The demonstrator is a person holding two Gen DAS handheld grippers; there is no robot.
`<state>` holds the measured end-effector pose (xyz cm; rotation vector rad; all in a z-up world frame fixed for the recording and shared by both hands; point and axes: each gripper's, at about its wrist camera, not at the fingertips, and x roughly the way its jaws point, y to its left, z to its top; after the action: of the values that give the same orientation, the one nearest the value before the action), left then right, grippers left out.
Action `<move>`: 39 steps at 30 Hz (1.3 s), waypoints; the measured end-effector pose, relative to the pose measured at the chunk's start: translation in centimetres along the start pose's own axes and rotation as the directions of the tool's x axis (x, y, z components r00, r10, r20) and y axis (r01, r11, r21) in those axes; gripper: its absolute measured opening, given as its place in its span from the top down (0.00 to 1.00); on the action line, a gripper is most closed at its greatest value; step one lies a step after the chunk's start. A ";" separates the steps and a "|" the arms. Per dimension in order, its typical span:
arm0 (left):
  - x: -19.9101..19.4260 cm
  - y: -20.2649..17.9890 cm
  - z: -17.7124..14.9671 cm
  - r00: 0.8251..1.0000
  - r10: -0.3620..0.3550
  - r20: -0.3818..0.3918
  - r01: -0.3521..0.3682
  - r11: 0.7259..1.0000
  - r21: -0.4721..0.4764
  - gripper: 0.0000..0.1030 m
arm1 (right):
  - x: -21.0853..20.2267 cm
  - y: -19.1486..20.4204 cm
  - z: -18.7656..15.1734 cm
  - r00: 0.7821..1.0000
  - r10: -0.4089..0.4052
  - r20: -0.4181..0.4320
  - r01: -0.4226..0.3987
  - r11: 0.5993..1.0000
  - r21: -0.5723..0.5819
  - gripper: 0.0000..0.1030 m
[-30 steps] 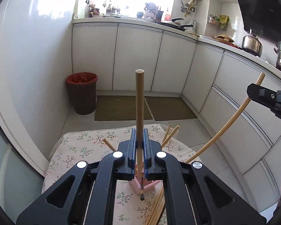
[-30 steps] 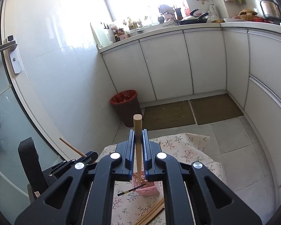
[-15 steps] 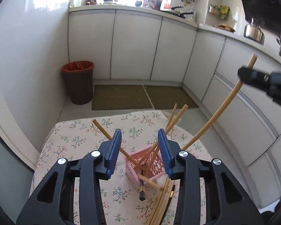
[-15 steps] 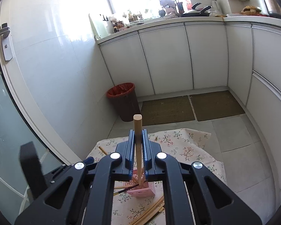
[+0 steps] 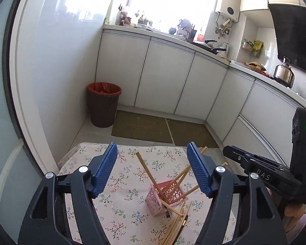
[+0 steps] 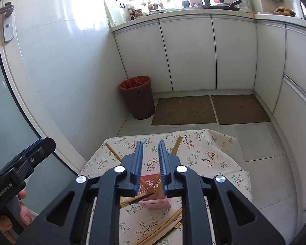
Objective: Organize utensils
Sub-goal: 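Withdraw both tools from the pink cup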
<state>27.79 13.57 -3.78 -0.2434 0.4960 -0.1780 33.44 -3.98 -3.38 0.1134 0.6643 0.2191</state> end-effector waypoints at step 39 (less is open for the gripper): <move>-4.4 -9.6 -6.6 0.992 0.088 -0.095 -0.063 0.969 0.239 0.07 | -13.5 -5.7 -10.3 0.917 -0.393 0.075 0.382 0.915 0.127 0.06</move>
<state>19.73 4.16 -4.88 0.0181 0.5823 -0.1739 17.62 -12.36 -4.33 0.0954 0.5866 -0.2065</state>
